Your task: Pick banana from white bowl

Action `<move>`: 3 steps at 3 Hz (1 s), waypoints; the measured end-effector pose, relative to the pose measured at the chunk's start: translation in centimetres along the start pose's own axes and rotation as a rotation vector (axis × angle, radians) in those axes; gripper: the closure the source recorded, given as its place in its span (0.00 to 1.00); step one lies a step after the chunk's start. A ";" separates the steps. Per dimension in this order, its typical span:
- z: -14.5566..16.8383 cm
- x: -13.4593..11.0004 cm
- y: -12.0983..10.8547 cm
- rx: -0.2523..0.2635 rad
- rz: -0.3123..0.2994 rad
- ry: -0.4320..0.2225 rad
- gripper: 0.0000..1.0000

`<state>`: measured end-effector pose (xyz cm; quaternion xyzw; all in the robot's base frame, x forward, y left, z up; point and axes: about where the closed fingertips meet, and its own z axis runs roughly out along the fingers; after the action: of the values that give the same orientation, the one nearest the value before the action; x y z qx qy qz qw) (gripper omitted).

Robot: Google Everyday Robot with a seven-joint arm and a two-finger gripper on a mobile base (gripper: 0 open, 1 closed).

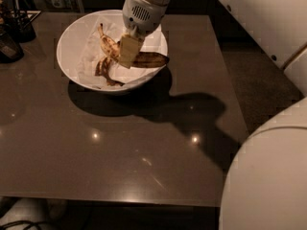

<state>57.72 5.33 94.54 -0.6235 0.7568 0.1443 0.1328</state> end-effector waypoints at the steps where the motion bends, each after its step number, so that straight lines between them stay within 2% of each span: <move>1: 0.5 -0.3 1.1 -0.025 -0.016 -0.014 1.00; 2: 0.8 -0.9 3.9 -0.060 -0.057 -0.037 1.00; 3: 0.8 -0.9 7.2 -0.081 -0.066 -0.031 1.00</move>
Offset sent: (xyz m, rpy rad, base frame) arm -0.0734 0.0287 -0.0052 0.0674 0.0617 0.1405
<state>50.83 7.78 94.55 -0.6509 0.7271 0.1800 0.1237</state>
